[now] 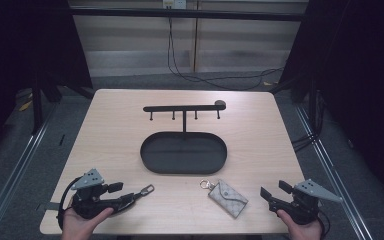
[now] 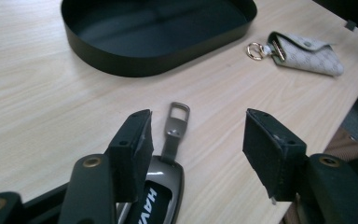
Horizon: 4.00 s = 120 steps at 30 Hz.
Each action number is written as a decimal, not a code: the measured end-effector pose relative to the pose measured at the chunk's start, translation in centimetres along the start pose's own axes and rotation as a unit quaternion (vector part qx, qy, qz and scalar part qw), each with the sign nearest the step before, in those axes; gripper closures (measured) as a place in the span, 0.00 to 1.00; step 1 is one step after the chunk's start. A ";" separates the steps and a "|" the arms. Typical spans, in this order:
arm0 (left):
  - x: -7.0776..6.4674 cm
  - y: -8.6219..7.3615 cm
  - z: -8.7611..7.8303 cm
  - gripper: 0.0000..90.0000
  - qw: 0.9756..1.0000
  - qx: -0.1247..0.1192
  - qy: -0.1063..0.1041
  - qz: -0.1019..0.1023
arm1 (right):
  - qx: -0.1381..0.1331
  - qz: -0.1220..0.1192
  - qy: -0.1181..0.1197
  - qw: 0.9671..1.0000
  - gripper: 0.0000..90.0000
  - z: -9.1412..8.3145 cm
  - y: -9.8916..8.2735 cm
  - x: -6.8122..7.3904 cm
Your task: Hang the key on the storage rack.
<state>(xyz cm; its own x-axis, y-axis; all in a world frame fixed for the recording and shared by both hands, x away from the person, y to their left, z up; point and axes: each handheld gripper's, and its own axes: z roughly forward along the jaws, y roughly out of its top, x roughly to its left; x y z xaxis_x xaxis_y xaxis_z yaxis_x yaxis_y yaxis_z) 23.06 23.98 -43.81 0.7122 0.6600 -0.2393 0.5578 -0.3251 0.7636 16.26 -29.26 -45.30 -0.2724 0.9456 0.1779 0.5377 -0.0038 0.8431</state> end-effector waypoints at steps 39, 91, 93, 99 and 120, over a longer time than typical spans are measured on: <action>-0.2 7.2 5.0 0.57 0.966 0.244 -0.007 0.090 | 0.020 -0.030 0.019 0.999 0.27 0.5 -0.2 0.5; -0.4 6.9 12.6 0.73 0.904 0.399 -0.008 0.151 | 0.027 -0.029 0.025 0.999 0.26 0.6 -0.3 0.4; -0.4 6.8 12.6 0.76 0.903 0.400 -0.007 0.154 | 0.027 -0.028 0.025 0.999 0.26 0.6 -0.3 0.4; -0.5 6.5 12.8 0.73 0.903 0.400 -0.003 0.155 | 0.027 -0.028 0.028 0.999 0.26 0.6 -0.3 0.4; -1.2 7.1 13.8 0.78 0.882 0.442 0.031 0.161 | 0.028 -0.031 0.028 0.999 0.26 0.5 -0.3 0.4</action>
<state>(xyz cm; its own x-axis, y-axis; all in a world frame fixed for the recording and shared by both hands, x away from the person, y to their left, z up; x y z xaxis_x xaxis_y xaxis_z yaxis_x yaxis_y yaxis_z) 32.01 11.57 -46.37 0.8854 0.4631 -0.0409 0.4639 -0.8858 0.0140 16.44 -28.71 -45.74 -0.3496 0.9237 0.1567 0.5618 0.0729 0.8241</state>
